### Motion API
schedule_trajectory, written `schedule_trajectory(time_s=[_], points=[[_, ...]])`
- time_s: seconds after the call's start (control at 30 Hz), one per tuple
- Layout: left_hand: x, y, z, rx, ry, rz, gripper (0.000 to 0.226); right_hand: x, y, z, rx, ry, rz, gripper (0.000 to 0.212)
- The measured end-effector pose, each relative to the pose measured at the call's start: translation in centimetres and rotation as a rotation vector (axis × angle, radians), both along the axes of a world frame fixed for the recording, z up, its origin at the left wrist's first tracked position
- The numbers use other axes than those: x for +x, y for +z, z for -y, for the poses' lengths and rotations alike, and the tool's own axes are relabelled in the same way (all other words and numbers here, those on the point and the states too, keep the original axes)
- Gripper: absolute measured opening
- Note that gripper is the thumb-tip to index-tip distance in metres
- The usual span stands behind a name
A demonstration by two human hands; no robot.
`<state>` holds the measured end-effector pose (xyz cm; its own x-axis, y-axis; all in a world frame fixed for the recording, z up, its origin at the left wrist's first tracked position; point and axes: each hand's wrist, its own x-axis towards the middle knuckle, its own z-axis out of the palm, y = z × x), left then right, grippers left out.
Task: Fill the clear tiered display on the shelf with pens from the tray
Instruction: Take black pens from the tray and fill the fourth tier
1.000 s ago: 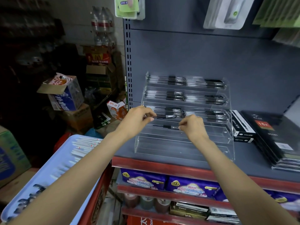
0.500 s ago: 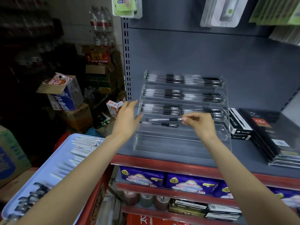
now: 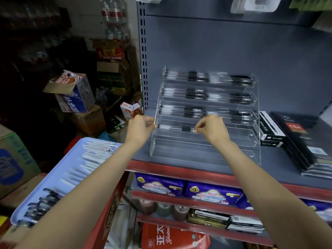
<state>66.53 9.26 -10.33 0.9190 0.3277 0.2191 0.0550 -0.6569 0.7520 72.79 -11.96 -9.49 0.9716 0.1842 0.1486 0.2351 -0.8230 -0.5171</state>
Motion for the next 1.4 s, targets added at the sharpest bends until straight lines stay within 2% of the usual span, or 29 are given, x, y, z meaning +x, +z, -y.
schedule_trajectory(time_s=[0.17, 0.23, 0.3, 0.53, 0.73, 1.0, 1.17, 1.27, 1.4], points=[[-0.2, -0.4, 0.1, -0.016, 0.0, 0.001, 0.029, 0.4, 0.2, -0.5, -0.084, 0.04, -0.058, 0.008], [-0.3, -0.3, -0.1, -0.036, -0.014, 0.007, 0.028, 0.1, 0.6, -0.6, -0.025, 0.077, -0.075, 0.005], [-0.7, -0.1, -0.3, -0.031, -0.03, 0.025, 0.027, -0.8, 1.1, -1.1, 0.071, 0.111, -0.066, 0.012], [-4.3, 0.5, -4.0, -0.023, -0.064, 0.057, 0.024, -6.0, 1.7, -7.5, 0.23, 0.248, 0.105, 0.017], [-10.7, -3.2, -14.1, -0.032, 0.042, -0.058, 0.017, -11.0, -1.3, -17.6, 0.155, 0.392, -0.011, 0.021], [-17.7, -11.1, -29.3, 0.096, -0.028, -0.278, 0.022, -17.1, -10.4, -30.8, 0.029, 0.42, -0.336, 0.028], [-18.8, -16.1, -33.4, 0.152, -0.184, -0.514, 0.039, -19.5, -16.3, -35.4, -0.141, 0.368, -0.464, 0.035], [-18.5, -17.6, -34.6, 0.263, -0.23, -0.558, 0.038, -19.9, -18.4, -36.7, -0.244, 0.326, -0.504, 0.039], [-18.1, -18.9, -35.7, 0.39, -0.349, -0.514, 0.037, -19.6, -19.5, -37.7, -0.38, 0.257, -0.455, 0.033]])
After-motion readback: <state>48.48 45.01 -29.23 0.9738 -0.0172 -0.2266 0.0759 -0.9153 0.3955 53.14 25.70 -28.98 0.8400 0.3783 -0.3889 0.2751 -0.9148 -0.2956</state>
